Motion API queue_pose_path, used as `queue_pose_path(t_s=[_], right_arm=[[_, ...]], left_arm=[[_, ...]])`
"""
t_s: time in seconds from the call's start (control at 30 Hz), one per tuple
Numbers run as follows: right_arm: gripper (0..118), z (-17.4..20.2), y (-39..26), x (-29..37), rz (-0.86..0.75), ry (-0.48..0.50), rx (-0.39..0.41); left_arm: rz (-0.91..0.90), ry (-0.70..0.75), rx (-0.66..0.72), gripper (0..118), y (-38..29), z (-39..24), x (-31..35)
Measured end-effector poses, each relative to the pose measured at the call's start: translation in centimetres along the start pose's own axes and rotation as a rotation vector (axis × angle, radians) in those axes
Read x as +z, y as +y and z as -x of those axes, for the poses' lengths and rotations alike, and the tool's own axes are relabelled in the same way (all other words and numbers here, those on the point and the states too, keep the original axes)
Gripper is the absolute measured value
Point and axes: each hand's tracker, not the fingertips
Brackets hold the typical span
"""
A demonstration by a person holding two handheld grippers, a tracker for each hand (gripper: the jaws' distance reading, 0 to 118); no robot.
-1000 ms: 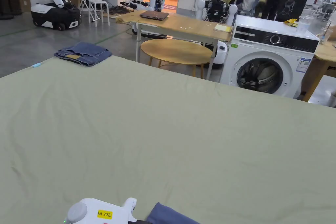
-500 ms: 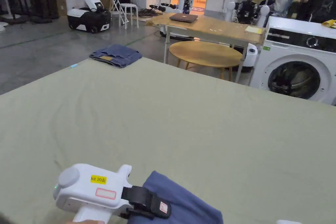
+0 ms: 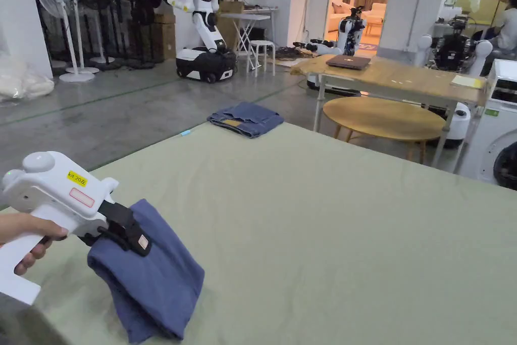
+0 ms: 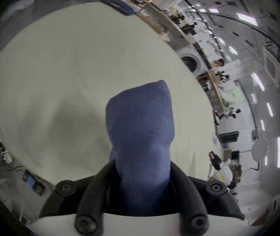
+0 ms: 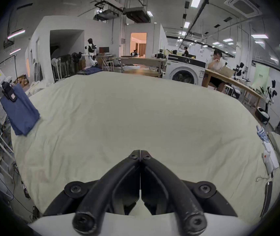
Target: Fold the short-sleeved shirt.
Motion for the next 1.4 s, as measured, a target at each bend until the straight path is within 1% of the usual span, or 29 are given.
queue_pose_path(t_s=[0.1,0.2,0.23,0.3,0.33,0.4,0.47,0.63,0.67,0.77,0.8,0.97,1.03,1.13,1.2,1.23,1.3,1.4], right_arm=[[0,0.2,-0.4,-0.3,0.022,-0.006,0.003],[0,0.3,-0.8,-0.7,0.038,-0.013,0.006],[0,0.3,-0.9,-0.8,0.044,-0.011,0.005],[0,0.4,-0.9,-0.9,0.054,-0.011,0.003],[0,0.5,-0.9,-0.8,0.056,-0.01,0.004],[0,0.6,-0.9,-0.8,0.056,-0.011,0.007],[0,0.6,-0.8,-0.8,0.057,-0.01,0.011],[0,0.5,-0.6,-0.7,0.049,-0.008,0.013],[0,0.5,-0.6,-0.7,0.048,-0.009,0.01],[0,0.3,-0.7,-0.8,0.039,-0.012,-0.006],[0,0.2,-0.7,-0.8,0.036,-0.013,-0.012],[0,-0.7,-1.0,-0.4,0.004,-0.03,-0.058],[0,-1.3,-0.9,-0.1,-0.007,-0.042,-0.067],[0,-2.2,-0.5,0.5,-0.041,-0.058,-0.092],[0,-2.8,-0.1,0.9,-0.071,-0.081,-0.108],[0,-3.1,0.1,1.1,-0.084,-0.086,-0.116],[0,-3.6,0.5,1.5,-0.108,-0.095,-0.129],[0,-4.3,1.1,2.1,-0.149,-0.113,-0.137]], left_arm=[[0.006,0.041,0.036,15,1.1,2.3,1.1],[0.011,0.07,0.057,15,1.5,3.9,0.5],[0.025,0.09,0.088,15,1.5,4.4,0.1],[0.042,0.126,0.117,37,1.5,5.2,-0.4],[0.024,0.174,0.113,46,1.4,5.3,-0.4],[-0.005,0.244,0.094,50,1.7,5.9,0.2],[-0.024,0.299,0.098,61,1.7,6.1,1.2],[-0.148,0.401,0.069,61,1.6,5.4,4.6],[-0.176,0.406,0.057,61,1.6,5.1,4.9],[-0.222,0.346,0.03,61,0.7,3.1,4.3],[-0.221,0.314,0.012,61,0.5,2.8,3.7],[-0.261,0.157,-0.187,61,-3.5,-3.1,-3.1],[-0.286,0.098,-0.228,61,-5.5,-5.8,-6.0],[-0.378,0.015,-0.311,58,-8.9,-10.6,-10.0],[-0.442,0.007,-0.381,56,-11.1,-14.1,-12.2],[-0.487,0.008,-0.416,54,-12.2,-15.8,-13.3],[-0.55,0.0,-0.462,46,-13.9,-18.9,-15.3],[-0.647,0.034,-0.518,29,-15.3,-22.5,-18.1]])
